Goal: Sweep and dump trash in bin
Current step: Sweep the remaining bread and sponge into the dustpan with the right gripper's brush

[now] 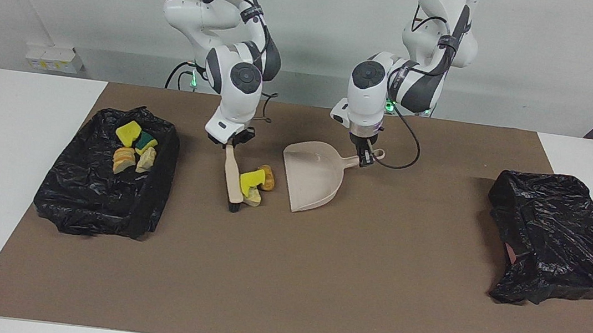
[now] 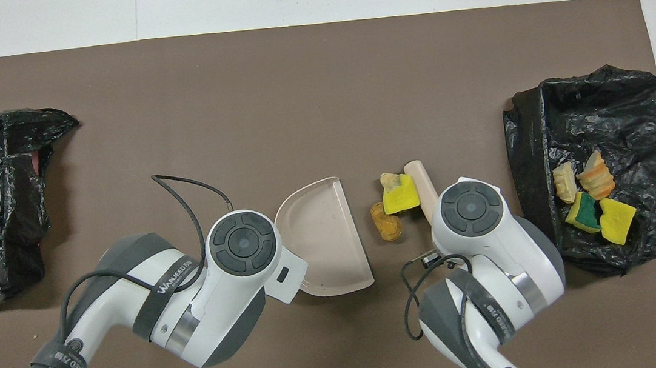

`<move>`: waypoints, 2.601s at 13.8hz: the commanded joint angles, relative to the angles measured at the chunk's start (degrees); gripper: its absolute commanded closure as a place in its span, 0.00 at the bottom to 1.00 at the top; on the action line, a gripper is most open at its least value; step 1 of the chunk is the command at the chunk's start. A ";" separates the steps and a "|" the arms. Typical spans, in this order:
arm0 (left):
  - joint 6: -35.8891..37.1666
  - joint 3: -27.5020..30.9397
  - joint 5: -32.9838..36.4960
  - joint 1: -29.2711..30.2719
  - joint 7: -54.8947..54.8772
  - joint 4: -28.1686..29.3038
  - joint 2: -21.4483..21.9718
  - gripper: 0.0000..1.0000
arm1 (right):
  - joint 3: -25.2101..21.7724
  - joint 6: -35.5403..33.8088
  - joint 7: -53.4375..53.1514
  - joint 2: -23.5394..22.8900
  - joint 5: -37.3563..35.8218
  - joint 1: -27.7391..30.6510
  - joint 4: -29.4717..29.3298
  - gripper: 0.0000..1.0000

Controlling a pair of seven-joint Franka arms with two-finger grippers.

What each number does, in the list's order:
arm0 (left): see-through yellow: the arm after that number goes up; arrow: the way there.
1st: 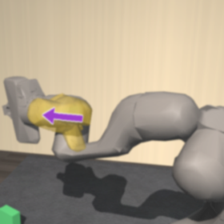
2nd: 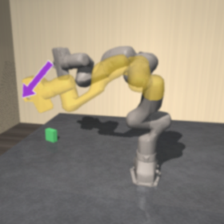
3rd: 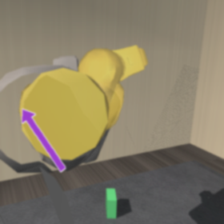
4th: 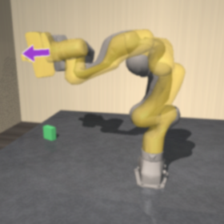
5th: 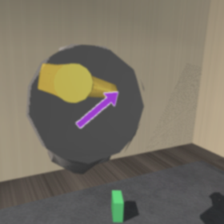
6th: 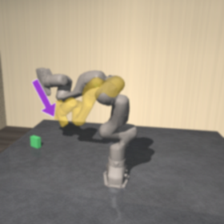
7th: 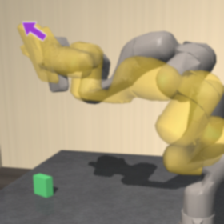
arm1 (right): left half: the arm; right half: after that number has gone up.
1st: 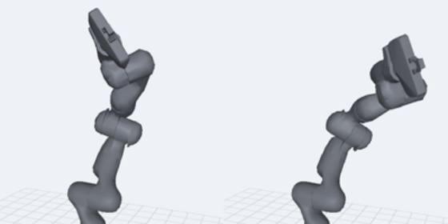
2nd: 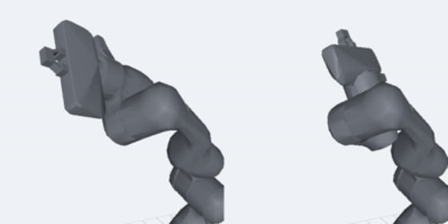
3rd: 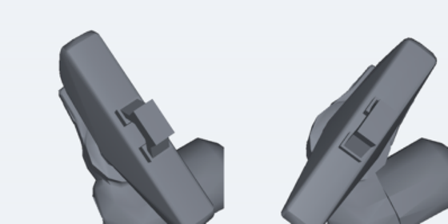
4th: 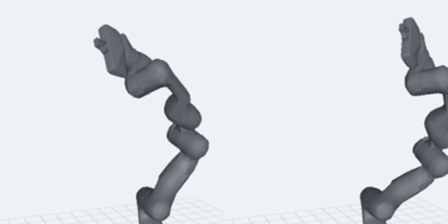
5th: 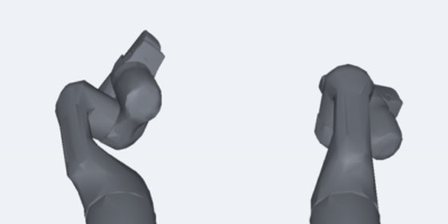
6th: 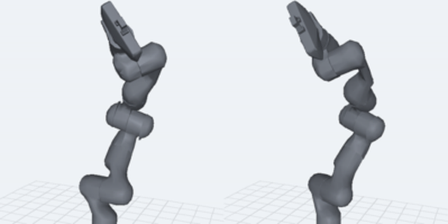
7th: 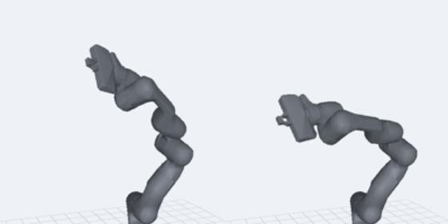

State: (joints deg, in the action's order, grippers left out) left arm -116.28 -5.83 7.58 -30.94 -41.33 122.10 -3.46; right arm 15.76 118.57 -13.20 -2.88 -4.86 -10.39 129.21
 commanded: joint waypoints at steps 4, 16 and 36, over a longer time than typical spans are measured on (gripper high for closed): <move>-1.23 0.64 0.68 -0.08 -1.65 2.70 1.79 1.00 | 6.73 2.37 -1.56 -4.33 17.32 0.28 -6.24 1.00; -3.34 0.64 0.59 4.14 -14.49 2.26 0.91 1.00 | 2.78 -22.08 -3.33 12.72 5.03 0.99 -6.53 1.00; -3.60 0.64 0.59 4.66 -14.92 2.53 0.92 1.00 | 13.15 0.00 -4.99 -3.01 22.09 -0.16 -9.15 1.00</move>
State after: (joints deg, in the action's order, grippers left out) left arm -118.85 -4.92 7.58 -27.37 -55.21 123.01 -3.56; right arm 28.45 119.87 -17.26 -5.81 17.43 -11.03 121.35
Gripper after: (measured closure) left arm 0.687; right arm 0.736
